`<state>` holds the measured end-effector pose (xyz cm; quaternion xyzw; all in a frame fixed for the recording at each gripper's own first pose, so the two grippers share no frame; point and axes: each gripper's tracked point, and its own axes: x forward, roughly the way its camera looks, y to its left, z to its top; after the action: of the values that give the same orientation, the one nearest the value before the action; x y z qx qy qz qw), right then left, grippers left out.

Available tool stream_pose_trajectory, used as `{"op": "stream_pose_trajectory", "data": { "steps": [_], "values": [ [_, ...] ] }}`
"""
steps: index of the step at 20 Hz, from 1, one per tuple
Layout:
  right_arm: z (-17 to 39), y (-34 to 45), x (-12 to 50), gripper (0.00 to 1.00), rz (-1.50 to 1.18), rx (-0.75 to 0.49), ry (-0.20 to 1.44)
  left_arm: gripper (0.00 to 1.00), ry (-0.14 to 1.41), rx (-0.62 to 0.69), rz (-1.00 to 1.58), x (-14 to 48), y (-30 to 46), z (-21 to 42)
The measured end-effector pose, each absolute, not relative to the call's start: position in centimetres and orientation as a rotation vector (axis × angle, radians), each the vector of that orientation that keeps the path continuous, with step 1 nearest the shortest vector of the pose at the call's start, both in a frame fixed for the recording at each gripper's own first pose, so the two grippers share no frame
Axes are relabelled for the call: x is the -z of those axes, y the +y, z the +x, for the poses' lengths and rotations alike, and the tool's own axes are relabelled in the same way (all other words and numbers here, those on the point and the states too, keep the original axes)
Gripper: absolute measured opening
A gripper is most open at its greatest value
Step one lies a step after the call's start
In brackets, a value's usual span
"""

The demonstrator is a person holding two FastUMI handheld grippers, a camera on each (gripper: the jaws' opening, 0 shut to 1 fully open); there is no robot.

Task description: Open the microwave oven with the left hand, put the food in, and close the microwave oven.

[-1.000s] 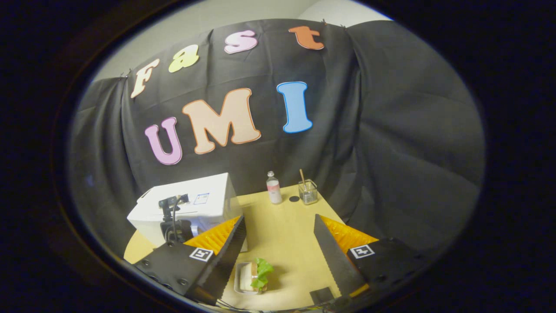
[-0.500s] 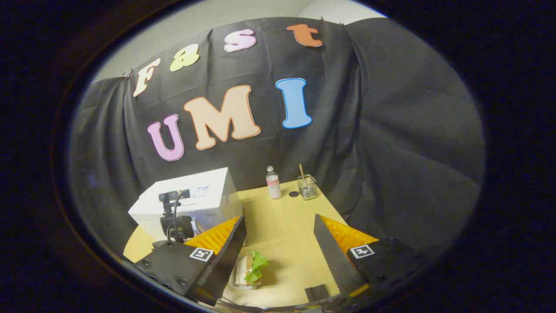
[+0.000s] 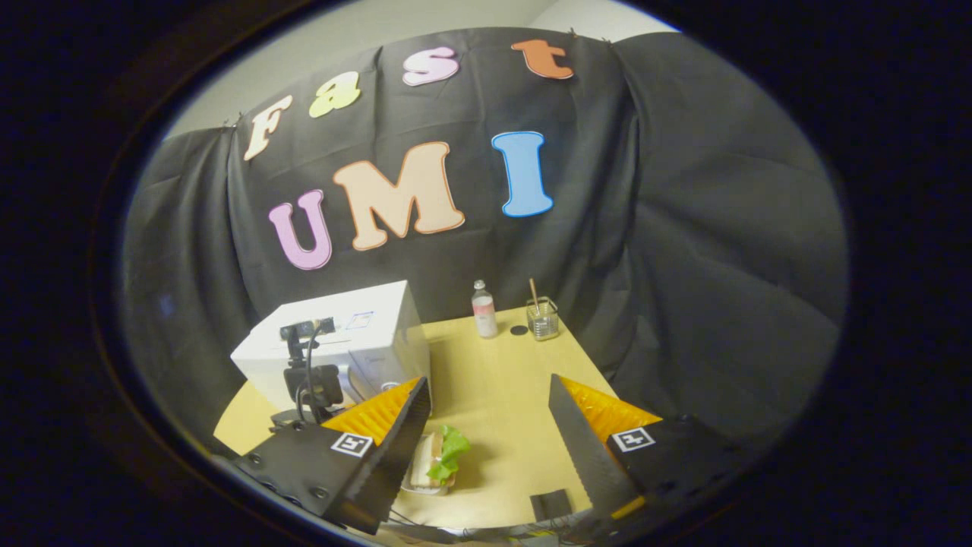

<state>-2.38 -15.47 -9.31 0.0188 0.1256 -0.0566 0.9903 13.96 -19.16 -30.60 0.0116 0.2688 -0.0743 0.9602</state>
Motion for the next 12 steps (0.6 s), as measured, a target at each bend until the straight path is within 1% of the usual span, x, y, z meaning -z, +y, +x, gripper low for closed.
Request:
{"op": "stream_pose_trajectory", "data": {
  "steps": [7, 8, 9, 10, 12],
  "values": [
    [-3.4, -15.2, 10.7, 0.92, 0.016, 0.117, 0.28, 0.01, 0.527, 0.16, -0.013, 30.6, -19.2, 13.8],
    [-3.4, -15.1, 10.9, 0.92, 0.009, 0.114, 0.284, 0.04, 0.528, 0.158, -0.016, 30.6, -19.2, 13.9],
    [-3.3, -15.0, 11.2, 0.92, 0.002, 0.112, 0.289, 0.01, 0.551, 0.152, -0.022, 30.8, -19.2, 13.2],
    [-3.2, -14.9, 11.4, 0.92, -0.005, 0.11, 0.292, 0.01, 0.561, 0.152, -0.029, 31.1, -19.0, 11.6],
    [-2.8, -14.4, 11.5, 0.92, -0.001, 0.099, 0.294, 0.01, 0.51, 0.194, 0.001, 30.7, -18.5, 9.2]
  ]
}}
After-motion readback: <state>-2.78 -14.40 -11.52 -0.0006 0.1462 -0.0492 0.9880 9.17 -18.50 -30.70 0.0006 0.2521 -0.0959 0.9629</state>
